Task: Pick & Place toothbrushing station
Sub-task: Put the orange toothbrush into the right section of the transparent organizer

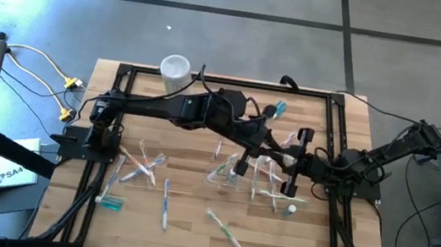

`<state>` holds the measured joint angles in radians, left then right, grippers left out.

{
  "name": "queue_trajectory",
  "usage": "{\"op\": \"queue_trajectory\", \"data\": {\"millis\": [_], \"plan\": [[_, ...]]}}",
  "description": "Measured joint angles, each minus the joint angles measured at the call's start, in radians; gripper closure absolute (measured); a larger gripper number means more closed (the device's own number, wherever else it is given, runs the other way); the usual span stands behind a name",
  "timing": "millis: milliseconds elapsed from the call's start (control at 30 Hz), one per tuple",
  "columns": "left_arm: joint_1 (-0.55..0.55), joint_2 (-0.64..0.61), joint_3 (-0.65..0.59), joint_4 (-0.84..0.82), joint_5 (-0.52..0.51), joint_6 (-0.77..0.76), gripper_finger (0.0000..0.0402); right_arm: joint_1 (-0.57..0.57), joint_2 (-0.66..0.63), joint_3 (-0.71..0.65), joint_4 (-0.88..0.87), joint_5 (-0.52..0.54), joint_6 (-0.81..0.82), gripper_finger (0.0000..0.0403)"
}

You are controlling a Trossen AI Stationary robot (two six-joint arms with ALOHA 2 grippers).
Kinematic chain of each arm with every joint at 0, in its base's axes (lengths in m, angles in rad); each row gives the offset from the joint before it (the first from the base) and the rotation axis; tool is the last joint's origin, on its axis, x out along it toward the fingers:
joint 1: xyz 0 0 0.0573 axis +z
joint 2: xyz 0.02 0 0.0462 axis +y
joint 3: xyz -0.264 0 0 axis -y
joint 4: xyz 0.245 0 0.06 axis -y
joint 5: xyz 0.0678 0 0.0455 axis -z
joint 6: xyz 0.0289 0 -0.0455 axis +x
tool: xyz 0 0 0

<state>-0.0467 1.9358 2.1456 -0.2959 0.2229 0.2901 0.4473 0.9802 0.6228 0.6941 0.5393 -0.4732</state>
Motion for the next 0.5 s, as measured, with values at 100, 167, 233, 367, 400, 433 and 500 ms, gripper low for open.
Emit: {"op": "queue_trajectory", "data": {"millis": [100, 167, 233, 367, 400, 433, 500], "plan": [[0.000, 0.000, 0.000, -0.010, -0.004, 0.020, 0.0351, 0.000, 0.000, 0.000, -0.008, 0.023, -0.006, 0.0384], [0.000, 0.000, 0.000, -0.022, -0.005, 0.017, 0.0337, 0.000, 0.000, 0.000, -0.020, 0.029, -0.006, 0.0384], [0.000, 0.000, 0.000, -0.036, -0.006, 0.019, 0.0322, 0.001, 0.000, 0.000, -0.034, 0.040, -0.004, 0.0384], [0.001, 0.000, 0.000, -0.066, 0.007, 0.058, 0.0278, 0.030, 0.000, 0.000, -0.074, 0.111, 0.003, 0.0384], [0.001, 0.000, 0.000, -0.067, 0.007, 0.058, 0.0265, 0.042, 0.000, 0.000, -0.079, 0.136, 0.003, 0.0384], [0.001, 0.000, 0.000, -0.067, 0.006, 0.057, 0.0252, 0.054, 0.000, 0.000, -0.088, 0.159, 0.003, 0.0384], [0.001, 0.000, 0.000, -0.068, 0.005, 0.045, 0.0224, 0.082, 0.000, 0.000, -0.106, 0.220, 0.003, 0.0384]]}}
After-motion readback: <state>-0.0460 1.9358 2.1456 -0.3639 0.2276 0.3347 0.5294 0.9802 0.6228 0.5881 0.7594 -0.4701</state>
